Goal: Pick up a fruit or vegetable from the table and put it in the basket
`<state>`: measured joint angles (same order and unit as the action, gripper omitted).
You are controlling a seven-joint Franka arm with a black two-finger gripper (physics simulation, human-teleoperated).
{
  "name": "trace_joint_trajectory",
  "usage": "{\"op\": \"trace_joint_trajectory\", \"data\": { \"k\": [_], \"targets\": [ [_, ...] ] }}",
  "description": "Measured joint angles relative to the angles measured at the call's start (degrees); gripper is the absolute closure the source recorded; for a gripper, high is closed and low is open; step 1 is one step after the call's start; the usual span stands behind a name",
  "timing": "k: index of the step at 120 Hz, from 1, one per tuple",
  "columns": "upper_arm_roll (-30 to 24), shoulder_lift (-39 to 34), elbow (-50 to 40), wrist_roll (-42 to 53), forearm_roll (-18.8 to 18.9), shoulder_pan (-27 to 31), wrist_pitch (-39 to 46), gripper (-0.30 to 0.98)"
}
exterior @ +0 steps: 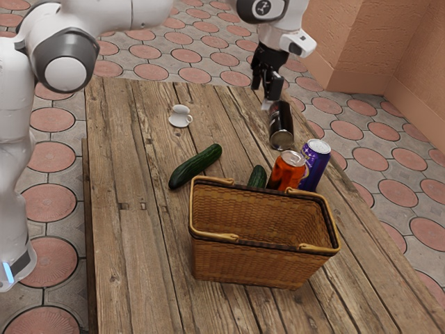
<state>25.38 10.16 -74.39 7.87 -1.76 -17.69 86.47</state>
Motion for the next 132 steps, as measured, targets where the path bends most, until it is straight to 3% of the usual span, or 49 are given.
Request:
{"op": "trace_joint_trajectory", "data": {
  "k": [34,55,84,107,132],
  "targets": [
    [0.68,0.02,-0.11,1.19,-2.54,0.21,-0.2,0.0],
    [-1.99,-0.16,-0.22,0.61,-4.14,-0.09,-0.48,0.0],
    [-4.58,-0.34,-1.33,-11.0,-5.36,-0.2,-5.92,0.0],
    [-4.62,-14.87,-19.1,-18.53,-4.02,0.37,-6.83,0.0],
    [-6.05,-21.2,-25.78,-26.67,-1.42,2.15,-5.71,0.0]
  ]
}}
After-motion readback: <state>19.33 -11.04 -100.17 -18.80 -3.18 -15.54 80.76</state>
